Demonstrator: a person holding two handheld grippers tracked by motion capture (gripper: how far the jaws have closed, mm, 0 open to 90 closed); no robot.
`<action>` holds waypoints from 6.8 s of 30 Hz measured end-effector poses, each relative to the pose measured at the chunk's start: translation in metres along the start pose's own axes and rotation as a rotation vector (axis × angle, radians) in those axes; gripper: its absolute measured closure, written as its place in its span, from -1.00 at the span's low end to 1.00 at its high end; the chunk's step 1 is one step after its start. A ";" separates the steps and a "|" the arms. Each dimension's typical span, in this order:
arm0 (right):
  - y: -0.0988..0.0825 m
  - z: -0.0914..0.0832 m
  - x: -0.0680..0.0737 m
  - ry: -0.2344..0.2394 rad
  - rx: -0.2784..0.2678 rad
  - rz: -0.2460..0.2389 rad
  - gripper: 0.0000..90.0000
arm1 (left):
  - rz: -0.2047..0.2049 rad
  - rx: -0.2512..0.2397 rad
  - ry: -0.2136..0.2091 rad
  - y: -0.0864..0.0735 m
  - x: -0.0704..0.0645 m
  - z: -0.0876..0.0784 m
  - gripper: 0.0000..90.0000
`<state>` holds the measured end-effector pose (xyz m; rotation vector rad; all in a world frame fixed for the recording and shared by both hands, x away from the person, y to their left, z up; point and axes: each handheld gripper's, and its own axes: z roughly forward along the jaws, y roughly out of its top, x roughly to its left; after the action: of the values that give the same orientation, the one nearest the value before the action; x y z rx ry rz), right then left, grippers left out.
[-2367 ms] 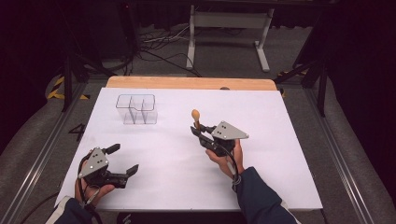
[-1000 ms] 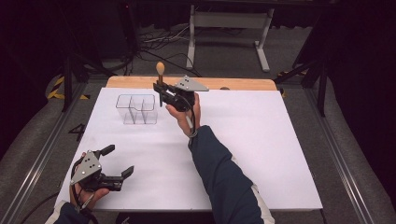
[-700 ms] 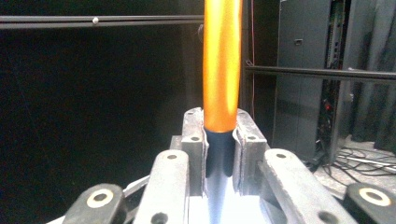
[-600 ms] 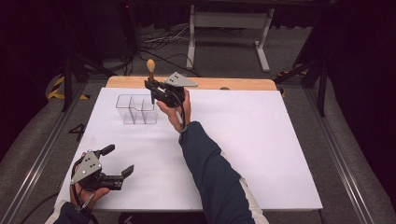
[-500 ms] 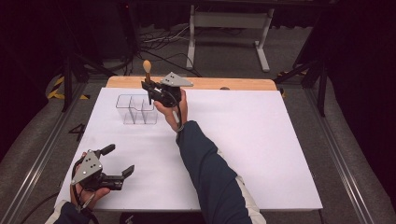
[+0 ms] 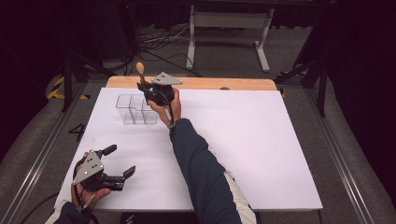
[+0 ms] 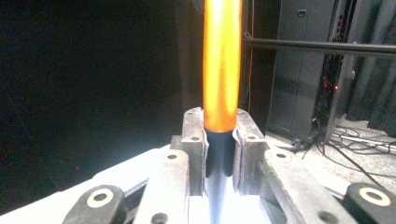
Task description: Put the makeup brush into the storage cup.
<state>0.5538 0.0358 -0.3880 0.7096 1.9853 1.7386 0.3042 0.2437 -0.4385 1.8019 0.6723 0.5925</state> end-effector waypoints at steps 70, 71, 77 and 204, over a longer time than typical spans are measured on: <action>0.028 -0.132 -0.009 -0.227 0.052 -0.198 -0.38 | 0.027 0.010 0.017 0.000 -0.001 0.001 -0.91; 0.028 -0.137 -0.009 -0.230 0.056 -0.202 -0.40 | 0.028 0.013 0.018 0.000 -0.001 0.001 -0.91; 0.027 -0.157 -0.013 -0.250 0.051 -0.208 -0.46 | 0.029 0.014 0.024 0.000 -0.002 -0.001 -0.92; -0.108 -0.404 -0.027 -0.404 0.217 -0.254 -0.82 | 0.062 0.015 0.024 0.007 -0.002 0.018 -0.94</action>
<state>0.3180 -0.3075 -0.4387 0.7695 1.8950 1.1414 0.3156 0.2283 -0.4375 1.8379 0.6405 0.6533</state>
